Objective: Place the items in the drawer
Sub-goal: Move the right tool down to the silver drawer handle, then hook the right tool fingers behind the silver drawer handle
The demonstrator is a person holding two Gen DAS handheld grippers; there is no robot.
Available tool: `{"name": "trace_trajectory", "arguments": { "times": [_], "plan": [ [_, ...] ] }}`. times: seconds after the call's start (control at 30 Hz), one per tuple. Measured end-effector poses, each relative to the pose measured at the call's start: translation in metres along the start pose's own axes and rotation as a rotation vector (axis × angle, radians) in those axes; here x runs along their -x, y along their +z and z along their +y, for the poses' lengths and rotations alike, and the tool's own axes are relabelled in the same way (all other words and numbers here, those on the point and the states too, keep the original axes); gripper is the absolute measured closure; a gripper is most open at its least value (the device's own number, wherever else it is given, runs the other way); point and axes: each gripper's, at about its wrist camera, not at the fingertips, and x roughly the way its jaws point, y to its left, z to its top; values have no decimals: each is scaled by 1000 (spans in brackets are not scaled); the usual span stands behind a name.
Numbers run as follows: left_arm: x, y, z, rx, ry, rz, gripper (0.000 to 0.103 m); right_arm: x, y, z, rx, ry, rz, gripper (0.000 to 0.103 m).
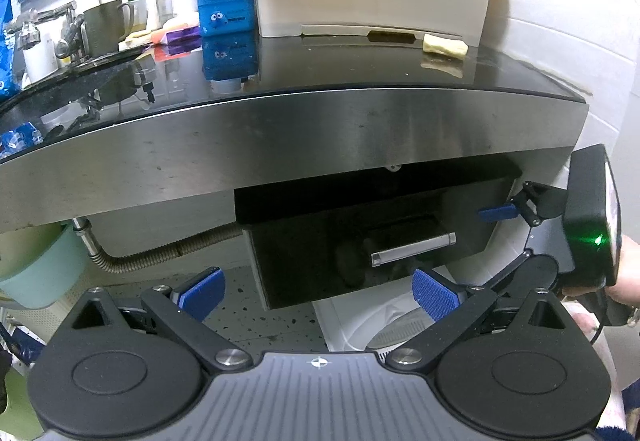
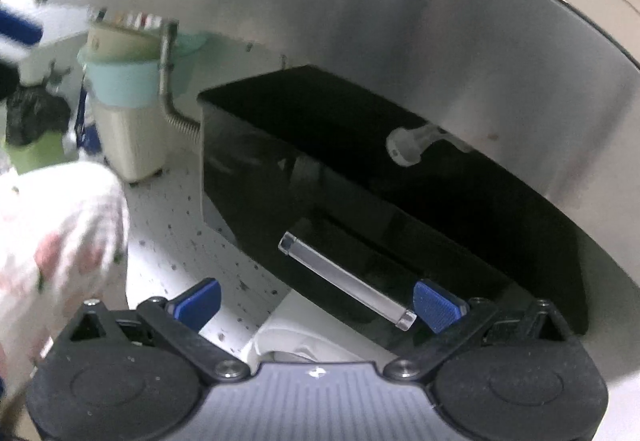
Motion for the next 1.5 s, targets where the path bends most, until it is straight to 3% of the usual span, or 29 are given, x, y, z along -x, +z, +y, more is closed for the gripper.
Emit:
{"name": "trace_trajectory", "arguments": {
  "times": [0.8, 1.5],
  "plan": [
    [-4, -2, 2, -13, 14, 22, 2, -87, 3, 31, 591, -31, 198, 0],
    [-6, 2, 1, -23, 24, 24, 2, -147, -13, 37, 686, -8, 307, 0]
  ]
}}
